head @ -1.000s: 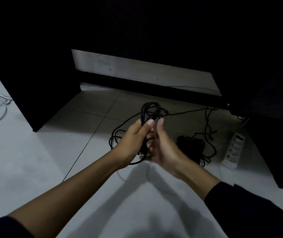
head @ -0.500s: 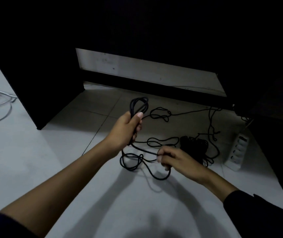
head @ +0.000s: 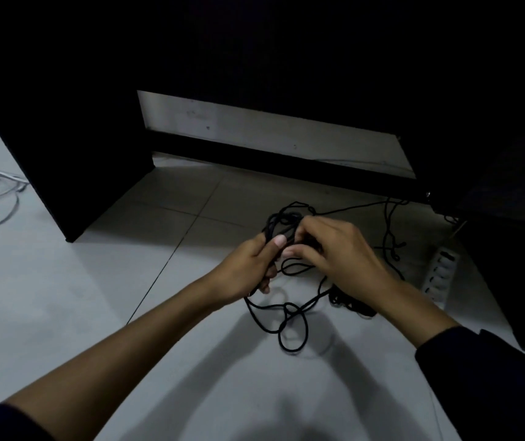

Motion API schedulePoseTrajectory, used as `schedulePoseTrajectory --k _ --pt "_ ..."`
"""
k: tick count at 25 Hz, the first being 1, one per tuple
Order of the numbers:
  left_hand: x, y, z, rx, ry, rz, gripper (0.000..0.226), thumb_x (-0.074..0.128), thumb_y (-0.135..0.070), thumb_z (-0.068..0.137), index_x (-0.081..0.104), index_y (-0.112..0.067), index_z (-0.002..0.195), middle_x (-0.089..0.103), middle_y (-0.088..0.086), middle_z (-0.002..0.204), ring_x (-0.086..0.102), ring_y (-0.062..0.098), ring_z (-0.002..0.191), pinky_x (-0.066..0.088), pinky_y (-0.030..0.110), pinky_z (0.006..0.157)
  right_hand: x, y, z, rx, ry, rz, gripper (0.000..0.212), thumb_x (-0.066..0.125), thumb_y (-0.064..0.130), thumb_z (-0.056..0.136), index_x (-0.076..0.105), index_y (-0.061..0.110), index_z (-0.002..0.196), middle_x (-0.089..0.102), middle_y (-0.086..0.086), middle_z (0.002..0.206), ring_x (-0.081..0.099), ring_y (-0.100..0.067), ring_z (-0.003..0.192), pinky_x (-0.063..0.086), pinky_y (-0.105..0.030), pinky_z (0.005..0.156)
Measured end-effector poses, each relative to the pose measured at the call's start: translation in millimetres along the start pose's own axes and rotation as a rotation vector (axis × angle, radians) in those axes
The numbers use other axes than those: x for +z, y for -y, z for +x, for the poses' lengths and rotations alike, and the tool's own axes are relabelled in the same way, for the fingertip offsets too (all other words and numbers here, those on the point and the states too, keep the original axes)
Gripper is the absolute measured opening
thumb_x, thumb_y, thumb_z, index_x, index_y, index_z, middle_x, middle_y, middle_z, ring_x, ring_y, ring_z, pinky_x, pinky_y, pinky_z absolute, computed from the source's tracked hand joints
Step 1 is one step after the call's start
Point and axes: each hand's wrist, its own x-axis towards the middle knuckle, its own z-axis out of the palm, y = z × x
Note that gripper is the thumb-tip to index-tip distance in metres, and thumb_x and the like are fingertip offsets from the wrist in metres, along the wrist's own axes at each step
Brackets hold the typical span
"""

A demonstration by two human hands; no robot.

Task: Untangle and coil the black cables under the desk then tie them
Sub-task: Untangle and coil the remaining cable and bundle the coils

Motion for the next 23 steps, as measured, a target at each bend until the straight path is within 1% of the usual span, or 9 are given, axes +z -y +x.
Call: schedulePoseTrajectory --k 4,9,12,15,16,18,19,21,23 --pt "-4 -1 1 0.019 0.097 0.028 0.035 0.035 -0.048 0.097 0.044 -0.019 0.081 0.033 0.0 0.067 0.039 0.007 0.053 0.047 0.021 0.056 -13 -5 4 -0.204 -0.004 -0.162 0.014 0.059 0.026 0.092 0.059 0.011 0.095 0.055 -0.002 0.088 0.057 -0.019 0.069 0.051 -0.038 0.056" --pt "-3 6 1 0.07 0.144 0.213 0.017 0.048 -0.038 0.098 0.047 -0.027 0.084 0.043 -0.004 0.065 0.045 -0.001 0.048 0.041 0.013 0.048 -18 -13 14 -0.301 -0.009 -0.313 0.02 0.065 0.014 0.089 0.064 0.005 0.106 0.054 -0.007 0.099 0.057 -0.014 0.079 0.048 -0.02 0.064" --pt "-3 8 0 0.136 0.104 0.075 0.015 0.049 -0.032 0.098 0.054 -0.022 0.107 0.041 -0.013 0.062 0.043 0.0 0.052 0.045 0.019 0.052 -10 -7 15 0.093 -0.074 -0.037 0.021 0.062 0.031 0.091 0.071 0.014 0.097 0.057 0.004 0.085 0.054 -0.007 0.075 0.033 -0.006 0.065" --pt "-3 6 -1 0.182 0.039 0.053 0.012 0.046 -0.033 0.099 0.054 -0.035 0.107 0.055 -0.015 0.068 0.058 0.006 0.066 0.055 0.034 0.071 -2 3 17 0.559 -0.006 0.585 0.029 0.056 0.041 0.093 0.063 0.02 0.076 0.056 0.013 0.063 0.053 -0.004 0.059 0.037 -0.015 0.057" --pt "0 5 -1 0.207 0.022 0.047 0.013 0.044 -0.033 0.1 0.054 -0.037 0.107 0.063 -0.017 0.079 0.064 0.004 0.079 0.056 0.031 0.082 1 7 19 0.656 -0.023 0.772 0.03 0.054 0.041 0.094 0.061 0.017 0.078 0.056 0.012 0.064 0.054 -0.006 0.06 0.04 -0.019 0.057" --pt "7 1 1 0.231 0.016 -0.032 0.021 0.04 -0.03 0.101 0.051 -0.037 0.118 0.067 -0.019 0.103 0.062 -0.003 0.103 0.047 0.012 0.089 4 13 25 0.748 -0.085 0.956 0.031 0.052 0.042 0.095 0.062 0.014 0.087 0.058 0.005 0.072 0.057 -0.012 0.068 0.044 -0.026 0.062" --pt "11 -2 3 0.23 0.016 -0.072 0.024 0.039 -0.029 0.102 0.05 -0.034 0.123 0.067 -0.013 0.101 0.065 0.002 0.1 0.047 0.012 0.086 5 15 28 0.759 -0.112 0.979 0.032 0.052 0.042 0.096 0.063 0.014 0.088 0.058 0.001 0.078 0.058 -0.015 0.074 0.046 -0.031 0.068" --pt "18 -4 4 0.2 0.016 -0.154 0.025 0.038 -0.026 0.103 0.044 -0.024 0.127 0.057 0.002 0.079 0.062 0.015 0.071 0.052 0.022 0.074 4 15 34 0.726 -0.144 0.946 0.033 0.051 0.042 0.096 0.062 0.013 0.085 0.057 -0.004 0.083 0.057 -0.019 0.082 0.046 -0.037 0.078" --pt "19 -3 5 0.132 0.045 -0.237 0.025 0.041 -0.024 0.102 0.036 -0.016 0.125 0.043 0.001 0.073 0.048 0.011 0.058 0.05 0.032 0.067 0 15 37 0.684 -0.157 0.873 0.033 0.051 0.04 0.097 0.061 0.013 0.08 0.055 0.001 0.077 0.055 -0.013 0.077 0.045 -0.031 0.076"
